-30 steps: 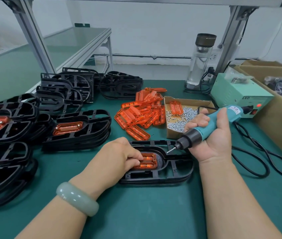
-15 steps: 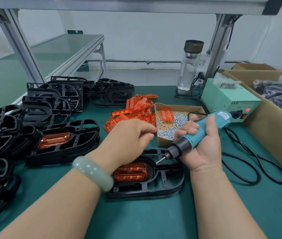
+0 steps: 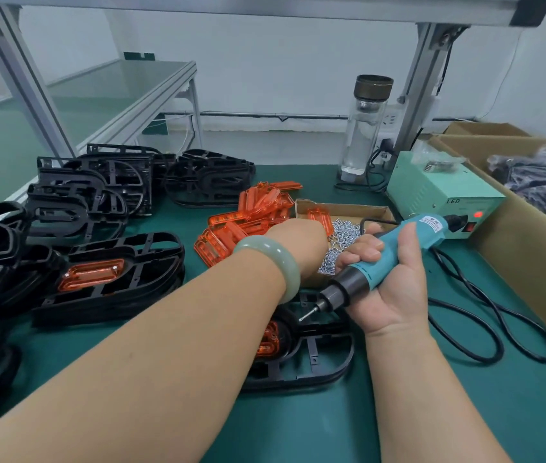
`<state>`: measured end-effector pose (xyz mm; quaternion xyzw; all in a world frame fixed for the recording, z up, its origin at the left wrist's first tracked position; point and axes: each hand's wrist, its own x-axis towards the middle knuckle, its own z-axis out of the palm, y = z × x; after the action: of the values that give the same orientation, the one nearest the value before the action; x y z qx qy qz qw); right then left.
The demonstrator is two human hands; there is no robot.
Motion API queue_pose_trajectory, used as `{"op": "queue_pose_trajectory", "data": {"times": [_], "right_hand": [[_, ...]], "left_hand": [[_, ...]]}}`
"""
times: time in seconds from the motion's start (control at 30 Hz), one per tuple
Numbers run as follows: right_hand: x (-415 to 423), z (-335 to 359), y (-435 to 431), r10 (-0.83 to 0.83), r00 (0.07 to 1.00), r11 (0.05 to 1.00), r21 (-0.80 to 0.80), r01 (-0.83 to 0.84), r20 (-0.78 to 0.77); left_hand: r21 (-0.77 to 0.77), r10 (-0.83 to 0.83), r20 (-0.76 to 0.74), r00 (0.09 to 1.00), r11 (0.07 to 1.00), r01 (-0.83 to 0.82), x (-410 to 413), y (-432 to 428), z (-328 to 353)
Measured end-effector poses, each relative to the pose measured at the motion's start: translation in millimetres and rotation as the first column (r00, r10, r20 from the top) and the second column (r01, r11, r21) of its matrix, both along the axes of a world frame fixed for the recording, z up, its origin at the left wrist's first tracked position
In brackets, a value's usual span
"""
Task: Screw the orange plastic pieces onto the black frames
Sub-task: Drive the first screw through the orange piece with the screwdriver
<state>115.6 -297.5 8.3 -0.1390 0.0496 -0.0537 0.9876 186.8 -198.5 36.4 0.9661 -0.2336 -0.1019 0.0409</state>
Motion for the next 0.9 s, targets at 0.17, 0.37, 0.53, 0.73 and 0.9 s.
{"op": "queue_pose_trajectory", "data": {"times": [0.17,0.37,0.53,0.73,0.9], "right_hand": [[-1.3,0.3,0.7,0.008,1.0,1.0,-0.002,-0.008,0.013],[-1.1,0.2,-0.1,0.005,1.0,1.0,0.0,-0.005,0.012],[-0.4,0.5,-0.4,-0.002,1.0,1.0,-0.003,0.002,0.009],[-1.0,0.4,-1.2,-0.006,1.0,1.0,-0.007,0.006,0.008],[-0.6,0.1,-0.4,-0.006,1.0,1.0,-0.006,0.006,0.005]], "left_hand": [[-0.021,-0.012,0.017,1.0,1.0,0.012,0.9,-4.2,1.4],[-0.147,0.086,0.089,0.992,0.987,-0.072,-1.5,-3.0,-1.9],[-0.315,0.137,0.061,0.989,0.942,-0.112,-1.9,0.9,-4.2],[-0.519,0.149,0.05,0.988,0.849,-0.102,-1.6,3.1,-0.4],[-0.627,0.18,-0.026,0.983,0.763,-0.156,-3.8,1.7,0.4]]}}
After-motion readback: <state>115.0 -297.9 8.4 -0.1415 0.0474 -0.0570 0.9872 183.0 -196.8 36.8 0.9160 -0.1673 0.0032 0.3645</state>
